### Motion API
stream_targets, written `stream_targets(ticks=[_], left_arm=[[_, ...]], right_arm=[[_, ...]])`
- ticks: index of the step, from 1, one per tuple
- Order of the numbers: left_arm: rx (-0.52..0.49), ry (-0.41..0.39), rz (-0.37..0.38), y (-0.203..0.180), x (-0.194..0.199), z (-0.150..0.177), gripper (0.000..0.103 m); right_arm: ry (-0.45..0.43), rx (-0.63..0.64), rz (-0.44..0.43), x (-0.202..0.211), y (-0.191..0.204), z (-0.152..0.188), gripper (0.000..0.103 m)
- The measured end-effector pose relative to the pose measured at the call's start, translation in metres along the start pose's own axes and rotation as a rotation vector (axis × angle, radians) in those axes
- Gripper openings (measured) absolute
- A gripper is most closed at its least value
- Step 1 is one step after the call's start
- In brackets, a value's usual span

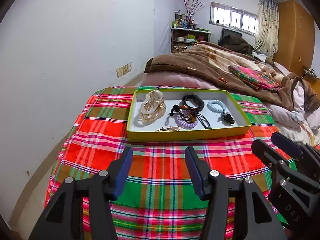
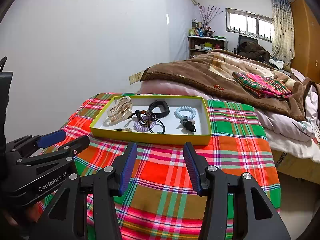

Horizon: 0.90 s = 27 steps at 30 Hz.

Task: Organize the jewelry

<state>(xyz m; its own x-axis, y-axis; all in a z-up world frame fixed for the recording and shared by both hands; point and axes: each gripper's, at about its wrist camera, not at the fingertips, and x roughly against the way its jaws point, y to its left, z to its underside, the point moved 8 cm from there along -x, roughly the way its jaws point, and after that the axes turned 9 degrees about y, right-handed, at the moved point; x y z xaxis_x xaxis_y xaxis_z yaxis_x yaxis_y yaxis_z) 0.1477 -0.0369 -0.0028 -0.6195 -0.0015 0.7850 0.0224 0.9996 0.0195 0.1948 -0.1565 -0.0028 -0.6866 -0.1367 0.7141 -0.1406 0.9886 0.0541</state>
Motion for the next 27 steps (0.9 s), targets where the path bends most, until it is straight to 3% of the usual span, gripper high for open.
stream_targets(ticks=[27], left_arm=[[0.008, -0.018, -0.003, 0.0011, 0.009, 0.0015, 0.056]], right_arm=[[-0.008, -0.001, -0.007, 0.0037, 0.0039, 0.0012, 0.049]])
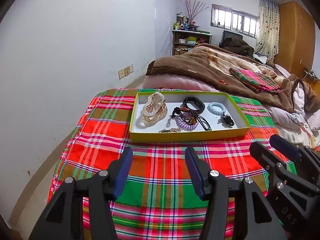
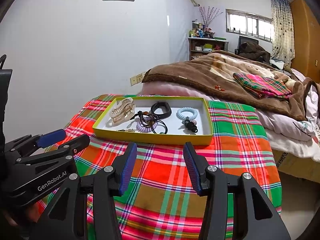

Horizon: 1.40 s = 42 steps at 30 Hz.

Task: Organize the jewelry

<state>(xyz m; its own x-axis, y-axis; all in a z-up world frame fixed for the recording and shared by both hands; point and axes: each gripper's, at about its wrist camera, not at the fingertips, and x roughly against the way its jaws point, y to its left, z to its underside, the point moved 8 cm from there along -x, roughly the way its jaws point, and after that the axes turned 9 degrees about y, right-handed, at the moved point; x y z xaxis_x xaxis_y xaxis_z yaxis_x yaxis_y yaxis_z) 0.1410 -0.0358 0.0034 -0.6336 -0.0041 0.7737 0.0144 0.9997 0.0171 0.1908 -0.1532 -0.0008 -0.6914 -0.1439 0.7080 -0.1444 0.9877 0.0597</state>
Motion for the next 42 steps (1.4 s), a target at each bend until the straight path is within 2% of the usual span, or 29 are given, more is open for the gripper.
stream_targets(ticks=[42], left_arm=[[0.014, 0.0, -0.006, 0.0037, 0.0002, -0.0002, 0.056]], right_arm=[[-0.002, 0.0, 0.0, 0.0013, 0.0027, -0.0001, 0.049]])
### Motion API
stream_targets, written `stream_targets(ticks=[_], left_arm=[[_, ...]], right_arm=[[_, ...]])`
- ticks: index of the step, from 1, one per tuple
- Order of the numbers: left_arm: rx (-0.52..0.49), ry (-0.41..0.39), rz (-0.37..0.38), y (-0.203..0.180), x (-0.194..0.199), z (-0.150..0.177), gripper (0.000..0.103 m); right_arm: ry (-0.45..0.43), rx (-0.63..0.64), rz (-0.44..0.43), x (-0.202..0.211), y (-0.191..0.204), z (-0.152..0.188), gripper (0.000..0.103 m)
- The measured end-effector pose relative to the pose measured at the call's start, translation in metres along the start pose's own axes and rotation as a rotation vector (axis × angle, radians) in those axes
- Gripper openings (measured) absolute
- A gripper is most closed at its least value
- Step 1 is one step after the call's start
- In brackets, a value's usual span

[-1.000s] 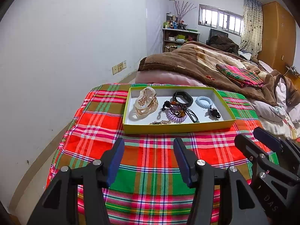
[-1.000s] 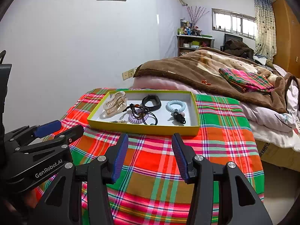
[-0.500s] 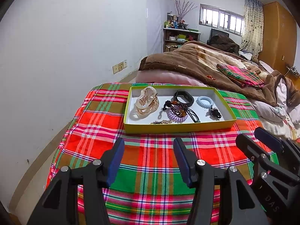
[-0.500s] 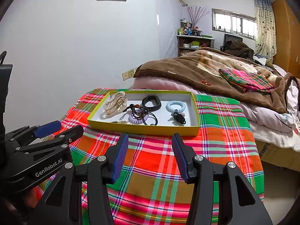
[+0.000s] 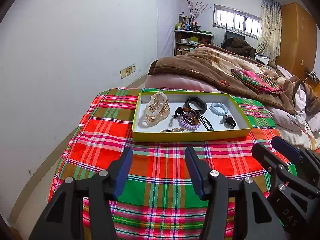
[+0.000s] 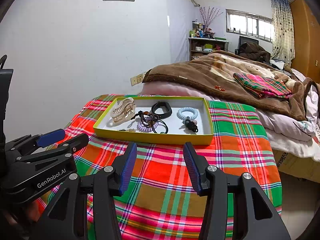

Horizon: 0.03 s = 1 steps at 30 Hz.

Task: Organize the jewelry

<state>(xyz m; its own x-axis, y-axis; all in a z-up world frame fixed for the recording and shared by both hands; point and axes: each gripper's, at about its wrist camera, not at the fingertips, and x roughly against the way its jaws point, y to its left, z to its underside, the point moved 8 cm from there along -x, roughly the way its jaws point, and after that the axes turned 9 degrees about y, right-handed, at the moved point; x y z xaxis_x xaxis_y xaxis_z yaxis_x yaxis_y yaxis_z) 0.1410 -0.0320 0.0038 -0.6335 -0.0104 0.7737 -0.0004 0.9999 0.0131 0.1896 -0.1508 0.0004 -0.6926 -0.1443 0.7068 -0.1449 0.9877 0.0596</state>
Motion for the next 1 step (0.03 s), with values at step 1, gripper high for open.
stream_targets(ticks=[1], left_arm=[[0.002, -0.002, -0.001, 0.0004, 0.0003, -0.0003, 0.056]], right_arm=[[0.0, 0.0, 0.0, 0.0, 0.0, 0.0, 0.049]])
